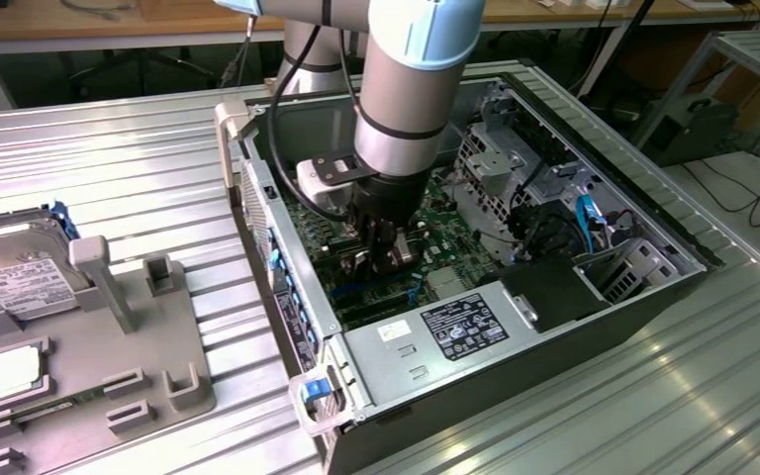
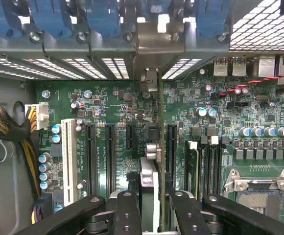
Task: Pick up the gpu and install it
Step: 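Insert the gpu into the slot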
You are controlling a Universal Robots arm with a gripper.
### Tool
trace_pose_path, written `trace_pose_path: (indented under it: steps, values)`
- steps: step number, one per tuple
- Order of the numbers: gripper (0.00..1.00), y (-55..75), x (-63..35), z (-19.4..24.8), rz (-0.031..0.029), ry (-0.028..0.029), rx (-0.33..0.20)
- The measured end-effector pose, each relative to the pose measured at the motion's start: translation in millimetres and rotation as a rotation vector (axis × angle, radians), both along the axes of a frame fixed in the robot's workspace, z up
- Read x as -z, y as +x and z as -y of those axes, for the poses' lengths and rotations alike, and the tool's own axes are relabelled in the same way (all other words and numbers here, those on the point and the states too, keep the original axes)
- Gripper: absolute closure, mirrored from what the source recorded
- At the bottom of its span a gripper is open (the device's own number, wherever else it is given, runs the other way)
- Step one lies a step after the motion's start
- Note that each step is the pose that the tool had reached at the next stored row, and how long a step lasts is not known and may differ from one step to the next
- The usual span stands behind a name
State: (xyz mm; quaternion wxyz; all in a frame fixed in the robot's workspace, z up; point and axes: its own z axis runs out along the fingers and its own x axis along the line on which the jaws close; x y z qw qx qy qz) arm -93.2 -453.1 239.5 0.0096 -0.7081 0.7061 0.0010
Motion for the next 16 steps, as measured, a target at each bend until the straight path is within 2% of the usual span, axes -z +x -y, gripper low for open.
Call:
trace_pose_path:
  steps: [10,13,16]
  values:
    - [0.72,0.0,1.0,0.0,0.0002,0.0007,0.000]
    - [0.72,0.0,-1.7,-0.3,0.0006,0.0023,0.000]
    - [0.72,0.0,-5.1,-0.1,0.0004,0.0009,0.000]
